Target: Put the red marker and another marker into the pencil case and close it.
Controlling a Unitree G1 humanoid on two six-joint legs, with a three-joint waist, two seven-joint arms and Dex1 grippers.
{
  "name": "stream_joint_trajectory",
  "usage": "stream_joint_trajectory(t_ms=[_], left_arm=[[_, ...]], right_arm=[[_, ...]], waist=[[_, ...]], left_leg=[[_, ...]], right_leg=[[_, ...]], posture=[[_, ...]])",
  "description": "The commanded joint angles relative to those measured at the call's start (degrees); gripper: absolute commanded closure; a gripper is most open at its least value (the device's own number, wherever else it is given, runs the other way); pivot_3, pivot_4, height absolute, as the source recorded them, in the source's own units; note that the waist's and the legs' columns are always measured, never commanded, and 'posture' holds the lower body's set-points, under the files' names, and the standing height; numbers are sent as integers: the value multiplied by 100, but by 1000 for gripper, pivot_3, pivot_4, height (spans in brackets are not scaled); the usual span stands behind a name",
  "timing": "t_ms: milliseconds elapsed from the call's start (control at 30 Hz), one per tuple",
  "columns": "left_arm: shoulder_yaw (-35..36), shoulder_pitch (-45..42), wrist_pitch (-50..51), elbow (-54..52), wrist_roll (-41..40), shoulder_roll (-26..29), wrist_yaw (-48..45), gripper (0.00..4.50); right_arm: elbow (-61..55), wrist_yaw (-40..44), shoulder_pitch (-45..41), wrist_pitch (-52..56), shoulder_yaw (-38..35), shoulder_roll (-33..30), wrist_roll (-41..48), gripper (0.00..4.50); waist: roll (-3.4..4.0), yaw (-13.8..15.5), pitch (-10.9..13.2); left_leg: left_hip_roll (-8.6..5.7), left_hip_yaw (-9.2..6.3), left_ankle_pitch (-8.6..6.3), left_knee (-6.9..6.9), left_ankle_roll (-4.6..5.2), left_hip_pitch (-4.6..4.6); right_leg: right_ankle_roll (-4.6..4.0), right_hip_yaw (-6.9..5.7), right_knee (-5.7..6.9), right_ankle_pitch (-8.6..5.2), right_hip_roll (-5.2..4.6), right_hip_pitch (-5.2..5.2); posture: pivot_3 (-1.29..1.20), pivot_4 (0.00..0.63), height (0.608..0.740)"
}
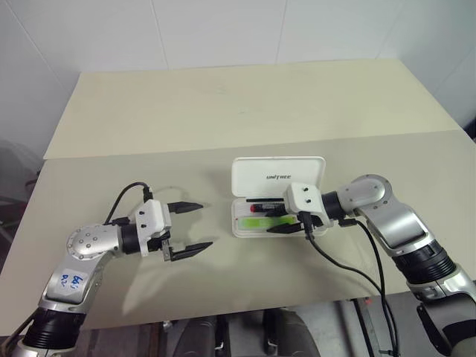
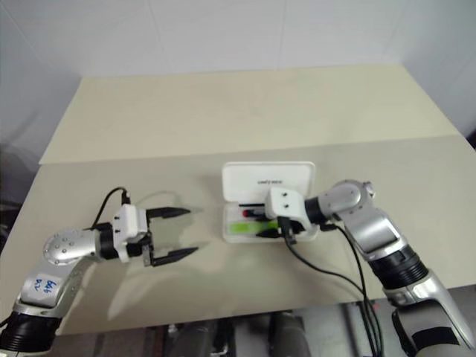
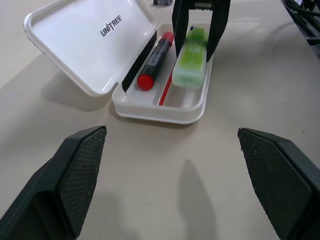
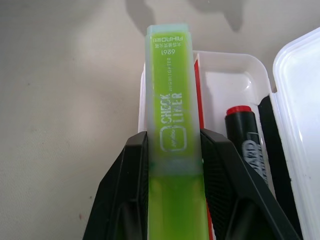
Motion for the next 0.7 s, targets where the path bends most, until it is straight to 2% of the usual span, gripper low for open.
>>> stream_joint_trajectory(t_ms=[33,133,200,300,567,700], left_arm=[[41,-50,-88,-129,-1,-11,13,0],[37,-55,-94,-124,0,-13,9,0],[34,-59,-96,-122,3,-14,10,0],[31,-53,-98,-127,9,-12,9,0],[-14,-108,-122,-120,26,-60,25,0],[-30,-99,-93,-142,33,-114,70,0]], right_arm=[[-235,-43,-65,69,-105,-26,-3,1724],[-239,-61,-75,59,-83,-4,-20,614],[-242,-77,-77,53,-85,11,-19,29],[-302,-102,-89,120,-153,13,61,29],[-1051,-130,338,1290,-1079,-342,1152,29],[-1448,-357,1554,1868,-2365,-996,1635,29]], waist=[[0,-1,0],[0,-2,0],[0,-3,0],[0,-3,0],[-1,18,-1],[-1,105,0]], left_leg=[[0,1,0,-1,0,0],[0,1,0,-1,0,0],[0,1,0,-2,0,0],[0,1,0,-1,0,0],[1,-2,-3,-1,3,-1],[1,-5,-12,-6,7,-4]], right_leg=[[0,0,-1,0,0,0],[0,0,0,0,0,-1],[0,-1,0,0,0,-1],[0,0,0,0,0,-1],[-2,-2,-4,0,-6,0],[-2,-7,-13,0,-7,1]], posture=[[0,150,740],[0,150,740],[0,150,740],[0,150,740],[0,150,740],[0,150,740]])
